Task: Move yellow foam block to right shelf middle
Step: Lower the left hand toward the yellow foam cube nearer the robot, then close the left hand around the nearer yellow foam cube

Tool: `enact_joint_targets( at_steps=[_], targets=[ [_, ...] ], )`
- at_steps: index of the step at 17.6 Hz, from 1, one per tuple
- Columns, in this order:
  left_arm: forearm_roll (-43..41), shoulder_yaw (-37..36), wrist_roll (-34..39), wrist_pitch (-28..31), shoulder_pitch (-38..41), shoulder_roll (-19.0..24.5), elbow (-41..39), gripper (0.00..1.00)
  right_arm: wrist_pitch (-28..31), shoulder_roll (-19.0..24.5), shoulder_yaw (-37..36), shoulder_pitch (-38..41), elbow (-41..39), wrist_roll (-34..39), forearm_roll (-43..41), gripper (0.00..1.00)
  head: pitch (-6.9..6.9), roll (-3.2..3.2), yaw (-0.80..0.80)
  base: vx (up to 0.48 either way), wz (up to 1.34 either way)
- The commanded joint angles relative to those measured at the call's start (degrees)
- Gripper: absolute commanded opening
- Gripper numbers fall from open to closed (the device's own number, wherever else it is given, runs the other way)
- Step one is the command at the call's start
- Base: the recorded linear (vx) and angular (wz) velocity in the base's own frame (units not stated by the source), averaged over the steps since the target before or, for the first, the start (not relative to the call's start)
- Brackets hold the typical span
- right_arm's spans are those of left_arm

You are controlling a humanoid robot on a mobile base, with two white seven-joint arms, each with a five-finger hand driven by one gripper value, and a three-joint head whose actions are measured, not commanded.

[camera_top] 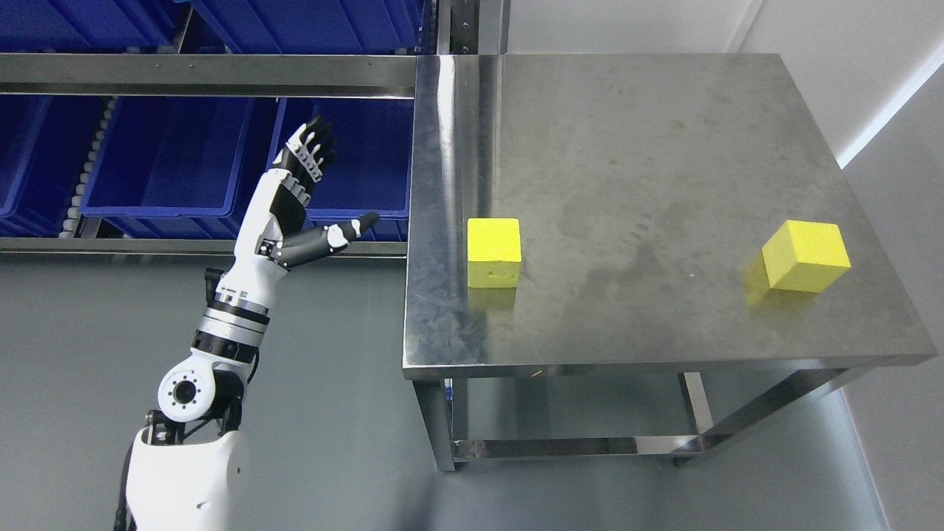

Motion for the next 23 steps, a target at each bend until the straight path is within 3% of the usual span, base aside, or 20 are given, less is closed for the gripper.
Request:
enact_joint_targets(
  at_steps=[1,9,14,23],
  targets=[
    [-0.02,-1.03,-8.48,-2.71,-0.48,4.98,-0.29,1.0,0.05,-1.0,0.0,-0.09,-1.0,0.01,0.0,1.0,0.0,0.0,0.0,0.0,-0.01],
    [-9.07,-11.22,-11.38,-1.93,-12.07,7.54,9.28,0.99,0.05,-1.0,0.0,-0.09,-1.0,0.01,0.0,1.0,0.0,0.0,0.0,0.0,0.0],
    [-9.77,-15.88,-13.94,2.99,-12.61,7.27,9.55,1.0,0.05,-1.0,0.0,-0.18,-1.0,0.01,0.0,1.0,0.0,0.0,0.0,0.0,0.0],
    [-13.2,-20.37,-14.47,3.35,-13.31,4.73,11.83,0.98,0.05,-1.0,0.0,-0.09,-1.0,0.01,-0.09,1.0,0.0,0.0,0.0,0.0,0.0]
  ],
)
